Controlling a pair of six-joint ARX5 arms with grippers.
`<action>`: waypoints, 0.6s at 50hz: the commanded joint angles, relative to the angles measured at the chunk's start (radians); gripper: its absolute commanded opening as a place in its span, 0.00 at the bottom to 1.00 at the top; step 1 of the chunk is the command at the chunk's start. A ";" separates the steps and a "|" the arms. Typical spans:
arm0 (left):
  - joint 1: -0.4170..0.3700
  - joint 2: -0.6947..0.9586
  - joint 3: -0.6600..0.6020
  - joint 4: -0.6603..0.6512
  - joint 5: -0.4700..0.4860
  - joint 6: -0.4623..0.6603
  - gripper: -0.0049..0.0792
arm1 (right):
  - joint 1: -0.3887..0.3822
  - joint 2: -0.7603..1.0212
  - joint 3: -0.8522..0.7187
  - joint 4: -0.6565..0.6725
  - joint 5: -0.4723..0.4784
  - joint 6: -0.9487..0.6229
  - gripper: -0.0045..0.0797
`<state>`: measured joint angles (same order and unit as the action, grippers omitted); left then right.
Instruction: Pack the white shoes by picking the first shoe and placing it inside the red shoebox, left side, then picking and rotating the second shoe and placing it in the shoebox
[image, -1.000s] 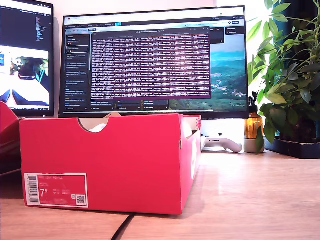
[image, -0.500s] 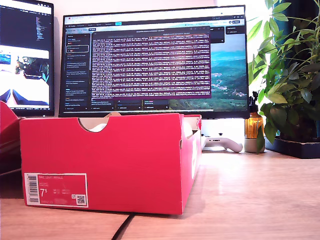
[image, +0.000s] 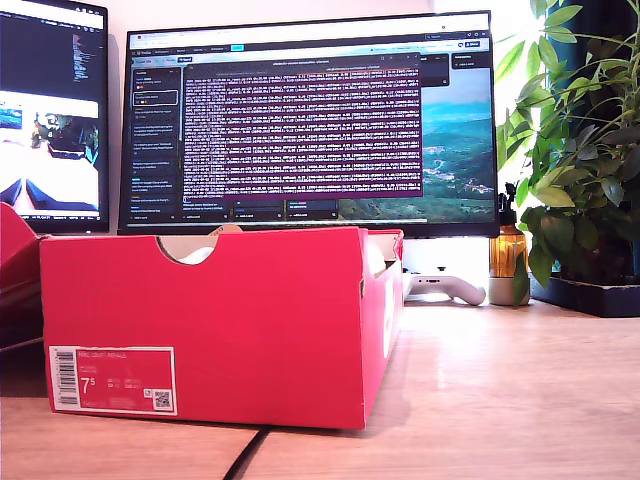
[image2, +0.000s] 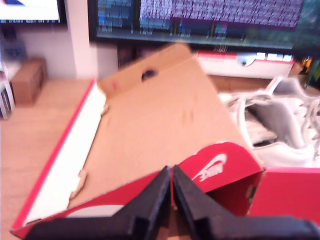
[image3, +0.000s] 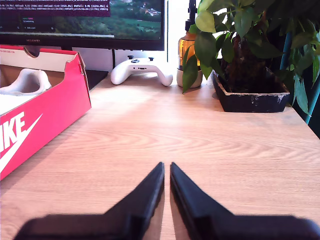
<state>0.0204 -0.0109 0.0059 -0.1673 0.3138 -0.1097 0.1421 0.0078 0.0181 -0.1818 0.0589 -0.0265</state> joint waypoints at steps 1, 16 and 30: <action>0.003 -0.002 -0.032 -0.021 -0.030 0.005 0.04 | 0.002 -0.006 -0.009 0.008 -0.003 0.003 0.04; 0.003 -0.001 -0.032 -0.035 -0.190 -0.043 0.04 | 0.002 -0.006 -0.009 0.009 -0.003 0.003 0.04; 0.003 -0.001 -0.032 -0.036 -0.244 -0.048 0.04 | 0.002 -0.006 -0.009 0.009 -0.003 0.003 0.04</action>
<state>0.0208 -0.0032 0.0067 -0.1894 0.0620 -0.1539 0.1421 0.0078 0.0181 -0.1814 0.0589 -0.0265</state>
